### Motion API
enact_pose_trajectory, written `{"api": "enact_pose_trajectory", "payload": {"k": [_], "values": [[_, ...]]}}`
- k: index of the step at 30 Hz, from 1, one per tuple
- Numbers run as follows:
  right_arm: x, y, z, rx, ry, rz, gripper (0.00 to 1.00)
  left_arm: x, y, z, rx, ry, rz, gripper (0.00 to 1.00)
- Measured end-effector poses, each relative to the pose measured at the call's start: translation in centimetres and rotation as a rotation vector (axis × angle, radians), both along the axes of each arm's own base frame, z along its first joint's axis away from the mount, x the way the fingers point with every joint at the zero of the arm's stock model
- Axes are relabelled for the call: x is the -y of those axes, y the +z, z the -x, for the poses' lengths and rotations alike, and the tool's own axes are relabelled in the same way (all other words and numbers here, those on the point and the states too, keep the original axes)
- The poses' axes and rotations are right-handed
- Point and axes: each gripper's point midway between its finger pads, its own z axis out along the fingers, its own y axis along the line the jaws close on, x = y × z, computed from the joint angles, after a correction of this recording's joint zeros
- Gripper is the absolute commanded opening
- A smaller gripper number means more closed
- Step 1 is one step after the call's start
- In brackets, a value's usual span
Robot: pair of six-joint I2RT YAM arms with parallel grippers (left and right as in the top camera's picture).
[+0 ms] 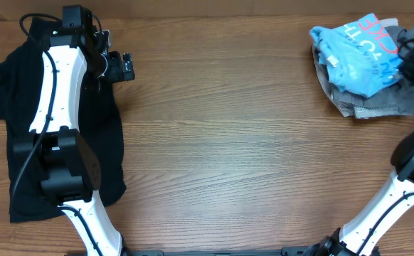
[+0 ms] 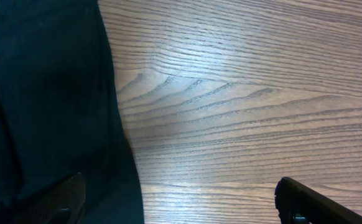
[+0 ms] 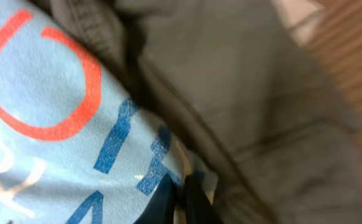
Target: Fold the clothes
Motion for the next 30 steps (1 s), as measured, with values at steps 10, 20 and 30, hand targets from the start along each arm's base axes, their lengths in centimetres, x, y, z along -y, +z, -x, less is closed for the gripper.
{"api": "enact_pose_trajectory", "payload": {"k": [10,20,30], "values": [[5.5,0.6,3.8,0.003,-0.122,-0.025,0.37,0.0,0.0,0.0,0.0,0.0,0.0,1.0],[4.1,1.3,2.9,0.045,-0.086,-0.079,0.84,0.0,0.0,0.0,0.0,0.0,0.0,1.0],[0.1,7.2,-0.1,0.221,0.035,-0.152,0.75,0.0,0.0,-0.1,0.003,0.0,0.0,1.0]]}}
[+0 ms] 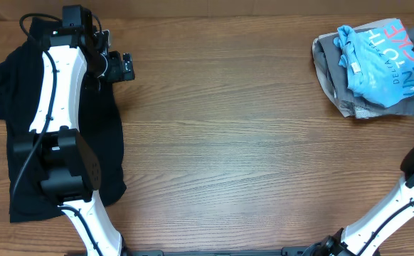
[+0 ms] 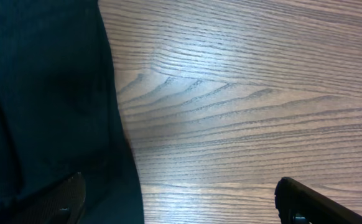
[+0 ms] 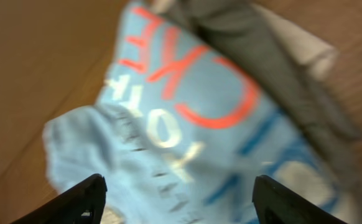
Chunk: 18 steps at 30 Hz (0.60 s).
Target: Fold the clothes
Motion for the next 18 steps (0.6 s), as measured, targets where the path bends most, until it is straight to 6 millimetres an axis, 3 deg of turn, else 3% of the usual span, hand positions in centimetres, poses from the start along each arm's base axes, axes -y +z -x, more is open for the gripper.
{"api": "enact_pose_trajectory", "payload": {"k": [5,7,8,13,14,18], "values": [[-3.9,1.4,-2.5,0.038,0.098,0.064,0.72,0.0,0.1,-0.4,0.015,0.0,-0.002,1.0],[-5.5,1.8,-4.2,0.064,0.133,0.122,0.65,0.0,0.1,-0.4,0.017,0.0,-0.002,1.0],[-6.4,2.0,-5.4,0.089,0.152,0.157,0.49,0.0,0.1,-0.4,0.017,0.0,-0.002,1.0],[-10.8,2.2,-9.1,0.147,0.216,0.257,0.09,-0.1,0.1,-0.5,0.021,0.0,-0.002,1.0],[-11.7,1.8,-9.6,0.148,0.231,0.272,0.04,0.0,0.1,-0.5,0.021,0.0,-0.002,1.0],[-13.7,-1.0,-10.9,0.102,0.24,0.276,0.04,0.0,0.1,-0.5,0.021,0.0,-0.002,1.0]]}}
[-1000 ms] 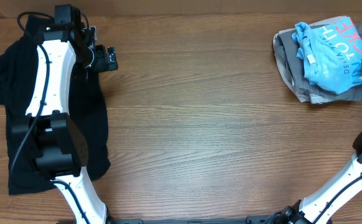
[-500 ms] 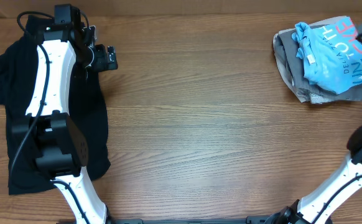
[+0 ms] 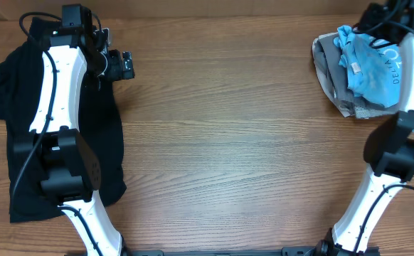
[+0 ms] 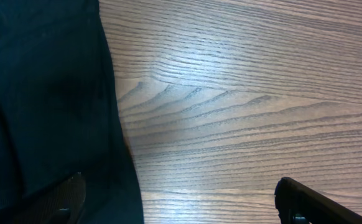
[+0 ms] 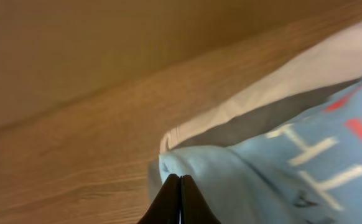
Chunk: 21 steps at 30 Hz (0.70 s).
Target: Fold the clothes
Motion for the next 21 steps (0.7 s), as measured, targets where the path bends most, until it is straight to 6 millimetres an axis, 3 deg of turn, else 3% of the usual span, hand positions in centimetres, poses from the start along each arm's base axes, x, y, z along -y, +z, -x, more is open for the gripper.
{"api": "enact_pose_trajectory", "payload": {"k": [5,8,16,19,21], "values": [[-0.9,-5.9,0.1,-0.124,-0.009,-0.032,0.04,0.0,0.0,0.0,0.0,0.0,0.0,1.0],[-1.4,-8.3,0.3,-0.172,-0.007,-0.048,0.04,0.0,0.0,0.0,0.0,0.0,0.0,1.0],[-3.2,-8.0,0.4,-0.186,0.021,-0.058,0.04,0.0,0.0,0.1,-0.003,0.0,0.0,1.0],[-3.5,-6.3,0.6,-0.186,0.019,-0.069,0.05,0.0,0.0,0.2,-0.007,0.0,0.0,1.0],[-3.7,-3.7,1.0,-0.171,0.016,-0.071,0.19,0.0,-0.1,0.2,-0.01,0.001,-0.001,1.0]]}}
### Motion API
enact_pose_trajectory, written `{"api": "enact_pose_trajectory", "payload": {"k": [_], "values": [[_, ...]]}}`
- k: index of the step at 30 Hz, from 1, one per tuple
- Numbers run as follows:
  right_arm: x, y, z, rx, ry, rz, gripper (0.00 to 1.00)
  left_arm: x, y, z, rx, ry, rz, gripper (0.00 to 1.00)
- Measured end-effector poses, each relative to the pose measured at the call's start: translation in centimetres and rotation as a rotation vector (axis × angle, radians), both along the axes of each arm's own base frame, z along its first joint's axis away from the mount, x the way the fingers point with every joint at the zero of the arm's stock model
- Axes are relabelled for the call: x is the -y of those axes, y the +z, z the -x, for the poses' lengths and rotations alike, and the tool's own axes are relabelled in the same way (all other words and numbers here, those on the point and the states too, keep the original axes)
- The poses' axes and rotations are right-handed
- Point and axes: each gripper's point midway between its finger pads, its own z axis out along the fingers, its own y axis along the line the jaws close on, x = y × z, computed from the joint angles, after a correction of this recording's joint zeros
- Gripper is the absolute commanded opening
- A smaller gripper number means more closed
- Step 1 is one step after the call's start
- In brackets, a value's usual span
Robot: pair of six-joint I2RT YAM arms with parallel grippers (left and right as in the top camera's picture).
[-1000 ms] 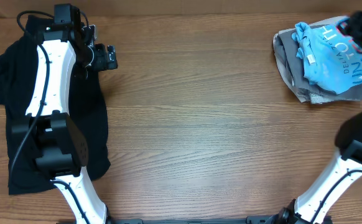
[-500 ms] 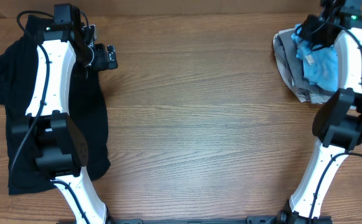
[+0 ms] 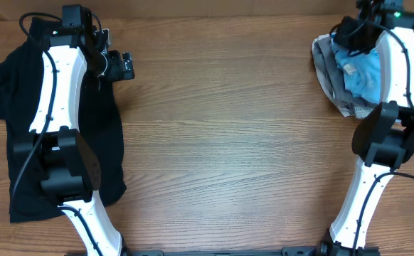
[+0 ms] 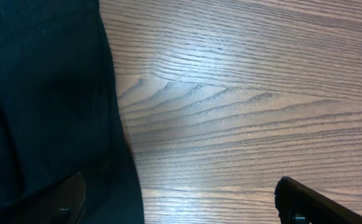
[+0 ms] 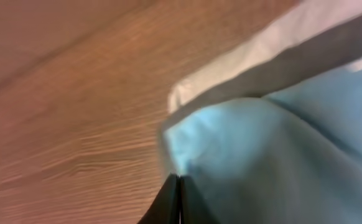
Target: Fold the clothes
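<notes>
A pile of clothes lies at the table's far right: a light blue printed shirt [image 3: 360,75] on top of a grey garment [image 3: 329,71]. My right gripper [image 3: 346,31] hangs over the pile's far left corner. In the right wrist view the gripper [image 5: 178,188] is shut on the blue shirt's edge [image 5: 255,149], with a pale garment edge [image 5: 231,71] behind. A black garment [image 3: 22,121] is spread at the left. My left gripper [image 3: 119,65] stands open beside its right edge, one finger [image 4: 60,199] over the black cloth [image 4: 44,93].
Bare wood-grain table [image 3: 228,135] stretches between the black garment and the pile. The pile sits close to the table's far right corner. My right arm [image 3: 392,78] runs over the pile's right half and hides part of the shirt.
My right gripper, still shut on the blue shirt's edge, has moved left from the far right corner to the pile's far left corner. The left arm has not moved.
My right gripper was first shut in the blue shirt at the pile's right side. Then it stood open off to the right, the shirt lying print-up. Then it was shut on the shirt's far edge, and now holds it further left. The left gripper stayed open.
</notes>
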Motion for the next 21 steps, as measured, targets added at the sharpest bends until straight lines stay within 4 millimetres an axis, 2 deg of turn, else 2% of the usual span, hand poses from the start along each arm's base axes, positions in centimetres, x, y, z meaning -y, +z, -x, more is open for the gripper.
{"api": "enact_pose_trajectory", "payload": {"k": [1,3,6,8,9,13,14,16,18,21], "values": [[-0.1,1.2,0.2,0.012,0.001,0.001,0.29,0.0,0.0,0.1,-0.003,0.0,-0.001,1.0],[-0.3,4.9,1.1,0.043,0.001,0.007,0.62,0.0,0.0,0.1,-0.006,0.001,-0.002,1.0],[-0.9,11.6,3.9,0.096,-0.002,0.015,0.81,-0.1,-0.1,0.1,-0.006,0.002,-0.005,1.0],[-1.6,16.4,6.6,0.146,-0.003,0.024,0.88,-0.1,-0.1,0.1,-0.007,0.002,-0.005,1.0],[-1.9,18.7,8.1,0.172,-0.003,0.029,1.0,-0.1,-0.1,0.1,-0.007,0.002,-0.005,1.0],[-3.4,25.3,14.7,0.24,-0.002,0.042,1.0,-0.1,-0.1,0.1,-0.007,0.002,-0.005,1.0],[-4.0,26.4,16.6,0.243,0.002,0.039,1.0,-0.1,-0.1,0.1,-0.007,0.002,-0.005,1.0],[-4.9,27.9,19.3,0.252,0.014,0.024,1.0,-0.1,-0.1,0.1,-0.007,0.002,-0.005,1.0],[-6.1,29.4,20.7,0.29,0.045,-0.006,1.0,-0.1,-0.1,0.1,-0.007,0.002,-0.005,1.0],[-8.8,31.4,22.2,0.349,0.14,-0.109,1.0,-0.1,-0.1,0.1,-0.007,0.002,-0.005,1.0]]}}
